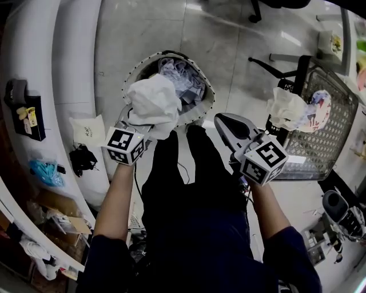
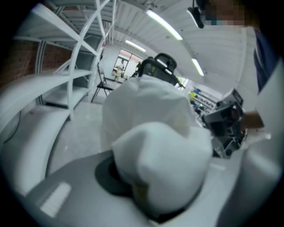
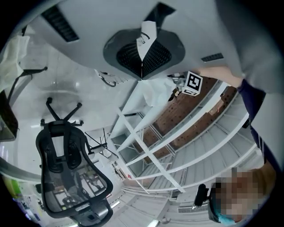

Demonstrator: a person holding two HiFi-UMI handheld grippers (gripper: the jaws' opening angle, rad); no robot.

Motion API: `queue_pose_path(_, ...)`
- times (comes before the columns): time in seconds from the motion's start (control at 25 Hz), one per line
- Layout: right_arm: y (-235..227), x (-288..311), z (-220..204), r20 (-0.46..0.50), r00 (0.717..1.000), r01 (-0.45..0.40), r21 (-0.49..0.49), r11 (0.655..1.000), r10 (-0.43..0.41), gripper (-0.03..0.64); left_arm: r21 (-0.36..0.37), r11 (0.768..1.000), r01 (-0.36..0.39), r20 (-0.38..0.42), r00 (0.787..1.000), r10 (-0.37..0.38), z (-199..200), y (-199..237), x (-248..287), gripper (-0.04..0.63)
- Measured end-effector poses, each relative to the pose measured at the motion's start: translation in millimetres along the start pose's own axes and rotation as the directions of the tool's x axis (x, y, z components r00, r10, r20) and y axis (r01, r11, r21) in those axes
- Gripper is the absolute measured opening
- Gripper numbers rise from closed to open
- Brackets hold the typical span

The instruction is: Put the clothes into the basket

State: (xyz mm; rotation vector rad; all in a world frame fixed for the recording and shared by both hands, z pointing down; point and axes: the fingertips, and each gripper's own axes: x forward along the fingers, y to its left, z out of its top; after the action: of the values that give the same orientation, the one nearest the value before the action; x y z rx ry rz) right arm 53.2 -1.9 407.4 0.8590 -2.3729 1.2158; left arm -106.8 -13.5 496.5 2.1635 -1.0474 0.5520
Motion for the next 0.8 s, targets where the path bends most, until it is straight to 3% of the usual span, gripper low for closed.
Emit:
queue_pose_path(0.36,-19.1,21.2,-57.9,-0.091,0.995,0.038,0.047,0.998,-0.034,0.008,-0.013,0.998,0.063,-0.161,0.985,-0.065,-103.6,38.8,99.8,0.135)
queue_pose_path(0.8,-45.9,29.7,-95.5,-0.105,0.994,0.051,0.128,0.990,-0.037,0.008,0.009,0.995,0.097,-0.398,0.914,-0.086,-234.6,54.4,198.5,0.138)
